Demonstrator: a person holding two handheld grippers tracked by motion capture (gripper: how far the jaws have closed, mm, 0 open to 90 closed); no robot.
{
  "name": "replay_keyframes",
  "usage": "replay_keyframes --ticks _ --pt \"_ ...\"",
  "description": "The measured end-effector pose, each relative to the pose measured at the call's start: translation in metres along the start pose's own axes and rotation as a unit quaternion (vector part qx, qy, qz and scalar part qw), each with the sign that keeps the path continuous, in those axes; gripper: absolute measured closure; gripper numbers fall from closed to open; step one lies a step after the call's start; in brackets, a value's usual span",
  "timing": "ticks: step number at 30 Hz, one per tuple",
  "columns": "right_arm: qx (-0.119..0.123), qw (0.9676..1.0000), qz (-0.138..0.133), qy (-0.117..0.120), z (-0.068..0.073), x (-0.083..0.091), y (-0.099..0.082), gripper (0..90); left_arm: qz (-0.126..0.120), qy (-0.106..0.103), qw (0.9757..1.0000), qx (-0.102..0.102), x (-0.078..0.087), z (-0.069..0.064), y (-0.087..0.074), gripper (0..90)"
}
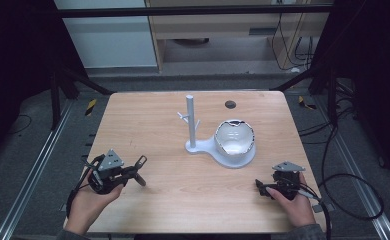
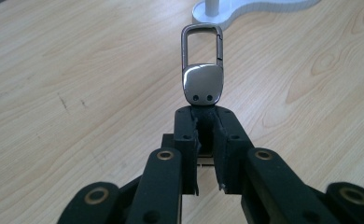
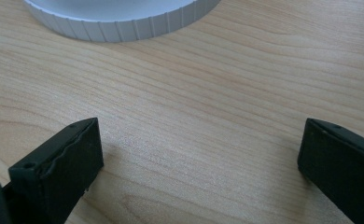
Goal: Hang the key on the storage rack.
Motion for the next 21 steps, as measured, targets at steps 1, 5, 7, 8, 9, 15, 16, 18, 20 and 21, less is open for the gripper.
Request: replay_keyframes --ticks 1,5,7,8,9,15,16,18,20,21 --pt "0.0 1.0 0.0 0.0 0.0 0.0 0.0 0.5 -0.003 0.006 1.0 0.0 -0.001 0.0 0.001 80.3" --pt "0.001 1.0 0.0 0.001 0.0 0.0 0.0 0.5 -0.026 0.013 0.9996 0.004 -0.002 0.002 0.004 80.3" --pt "0.001 1.0 0.0 0.001 0.0 0.0 0.0 0.5 -0.039 0.013 0.9991 0.013 -0.002 0.003 0.005 80.3" --pt "0.001 1.0 0.0 0.001 0.0 0.0 0.0 0.5 -0.039 0.013 0.9991 0.013 -0.002 0.003 0.005 80.3" --pt "0.001 1.0 0.0 0.001 0.0 0.0 0.0 0.5 -0.041 0.014 0.999 0.012 -0.002 0.003 0.006 80.3" --pt "0.0 1.0 0.0 0.001 0.001 0.0 0.0 0.4 -0.06 0.016 0.9981 -0.003 -0.003 -0.002 0.014 80.3" --pt "0.0 1.0 0.001 0.0 0.0 0.0 0.0 0.5 -0.06 0.018 0.998 -0.005 -0.003 -0.002 0.015 80.3" --pt "0.0 1.0 0.001 0.0 0.001 0.0 0.0 0.5 -0.066 0.02 0.9976 -0.004 -0.004 -0.002 0.016 80.3" --pt "0.0 1.0 0.001 0.0 0.001 0.0 0.0 0.5 -0.069 0.021 0.9974 -0.003 -0.005 -0.002 0.017 80.3" --pt "0.0 1.0 0.001 0.0 0.001 0.0 0.0 0.5 -0.073 0.019 0.9972 0.001 -0.006 -0.002 0.02 80.3"
Point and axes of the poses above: each handheld gripper's, and its own axes: x roughly backward along the jaws, y roughly out of its top, z roughly to its left, the point moved 7 cm from there along -x, roughly forward along the jaws, and after that the axes turned 15 degrees about -y, right-handed, at the moved point
